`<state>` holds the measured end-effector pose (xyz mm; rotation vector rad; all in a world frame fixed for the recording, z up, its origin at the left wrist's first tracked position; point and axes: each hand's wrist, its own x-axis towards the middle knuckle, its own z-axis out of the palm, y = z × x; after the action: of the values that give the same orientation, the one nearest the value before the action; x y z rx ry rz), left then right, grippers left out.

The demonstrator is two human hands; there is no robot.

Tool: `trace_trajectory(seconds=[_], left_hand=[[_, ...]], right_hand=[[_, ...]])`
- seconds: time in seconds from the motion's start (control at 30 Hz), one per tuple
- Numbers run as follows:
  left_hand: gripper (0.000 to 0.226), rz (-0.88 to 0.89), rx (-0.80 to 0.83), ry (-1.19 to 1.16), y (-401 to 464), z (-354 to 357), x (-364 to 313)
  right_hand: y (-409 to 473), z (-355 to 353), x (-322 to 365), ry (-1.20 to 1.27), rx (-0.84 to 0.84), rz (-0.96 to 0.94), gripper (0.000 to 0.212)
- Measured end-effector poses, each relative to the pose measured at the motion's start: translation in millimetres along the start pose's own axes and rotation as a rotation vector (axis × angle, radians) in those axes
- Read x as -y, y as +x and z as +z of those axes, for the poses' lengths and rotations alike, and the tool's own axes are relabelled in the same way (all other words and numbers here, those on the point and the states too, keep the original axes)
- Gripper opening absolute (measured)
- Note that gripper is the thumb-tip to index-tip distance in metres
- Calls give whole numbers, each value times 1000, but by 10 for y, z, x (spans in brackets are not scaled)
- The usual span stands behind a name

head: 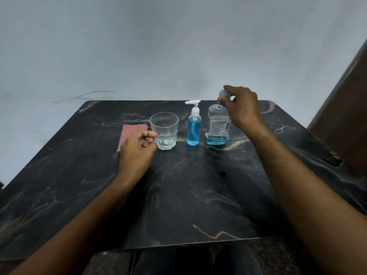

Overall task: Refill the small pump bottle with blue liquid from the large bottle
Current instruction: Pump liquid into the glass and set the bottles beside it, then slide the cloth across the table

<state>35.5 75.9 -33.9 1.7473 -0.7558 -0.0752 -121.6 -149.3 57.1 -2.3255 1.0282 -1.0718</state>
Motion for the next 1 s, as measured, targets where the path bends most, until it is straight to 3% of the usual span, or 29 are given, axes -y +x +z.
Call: trace_trajectory(seconds=[0.37,0.7,0.87,0.93,1.0], left_hand=[[19,-26,-13,-1,-27,-30,16],[19,-73,-11,3,-36,-68,68],[23,-64,-32,7,-62,-182,80],[24,-49,-55,35,-78,-286,103],[24,-52,-68,73,-102,-431,169]], right_hand=[[-61,-27,-2,33,-9,2,64],[-162,-19,-24,14,-43,-19,66],[-496,24,233,75,-313,-207,34],[-703,156,414,122,-246,-345,21],[-937,379,589,140,-2,-460,17]])
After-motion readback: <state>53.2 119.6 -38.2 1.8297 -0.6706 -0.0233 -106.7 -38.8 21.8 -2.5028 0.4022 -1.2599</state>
